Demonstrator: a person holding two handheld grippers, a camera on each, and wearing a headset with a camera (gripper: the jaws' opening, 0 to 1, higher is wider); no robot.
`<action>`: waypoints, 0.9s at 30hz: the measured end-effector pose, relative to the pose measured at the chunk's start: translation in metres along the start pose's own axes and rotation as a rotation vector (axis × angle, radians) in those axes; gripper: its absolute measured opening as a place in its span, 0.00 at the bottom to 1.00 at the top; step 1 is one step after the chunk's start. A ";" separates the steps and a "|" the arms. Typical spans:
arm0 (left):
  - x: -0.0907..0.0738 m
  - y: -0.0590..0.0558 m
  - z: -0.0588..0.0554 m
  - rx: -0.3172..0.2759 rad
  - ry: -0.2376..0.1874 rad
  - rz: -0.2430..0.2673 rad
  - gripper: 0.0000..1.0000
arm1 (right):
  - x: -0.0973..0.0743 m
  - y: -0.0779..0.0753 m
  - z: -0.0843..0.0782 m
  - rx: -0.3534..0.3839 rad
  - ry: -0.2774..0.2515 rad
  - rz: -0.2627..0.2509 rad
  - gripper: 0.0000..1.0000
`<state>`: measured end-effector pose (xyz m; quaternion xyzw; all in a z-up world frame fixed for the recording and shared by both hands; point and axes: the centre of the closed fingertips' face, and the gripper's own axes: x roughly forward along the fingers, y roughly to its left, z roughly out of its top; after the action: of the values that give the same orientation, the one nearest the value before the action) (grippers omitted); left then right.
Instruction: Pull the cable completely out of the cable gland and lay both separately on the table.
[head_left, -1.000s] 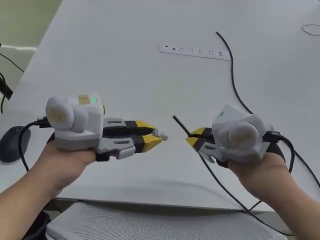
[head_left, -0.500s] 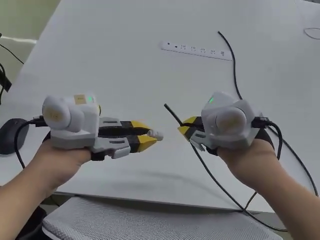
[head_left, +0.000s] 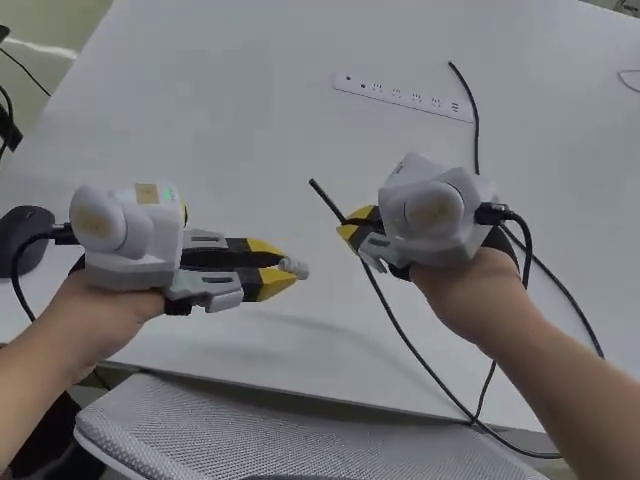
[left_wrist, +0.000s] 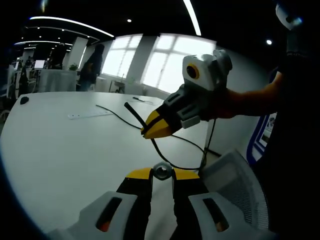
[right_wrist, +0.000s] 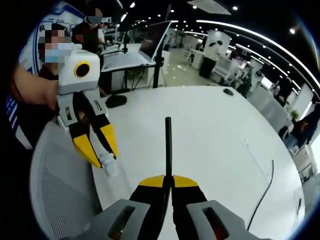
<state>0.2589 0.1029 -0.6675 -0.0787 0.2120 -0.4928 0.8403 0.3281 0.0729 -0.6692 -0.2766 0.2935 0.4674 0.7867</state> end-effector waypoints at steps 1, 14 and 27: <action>-0.001 0.001 -0.002 -0.001 0.001 0.001 0.15 | 0.002 0.001 0.002 -0.004 0.002 0.004 0.00; -0.009 0.009 -0.023 -0.020 0.017 0.013 0.15 | 0.039 0.010 0.017 -0.073 0.019 0.056 0.00; -0.010 0.022 -0.046 -0.038 0.040 0.015 0.15 | 0.080 0.019 0.019 -0.168 0.054 0.099 0.00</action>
<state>0.2527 0.1261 -0.7136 -0.0833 0.2385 -0.4837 0.8380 0.3463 0.1400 -0.7167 -0.3393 0.2876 0.5211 0.7284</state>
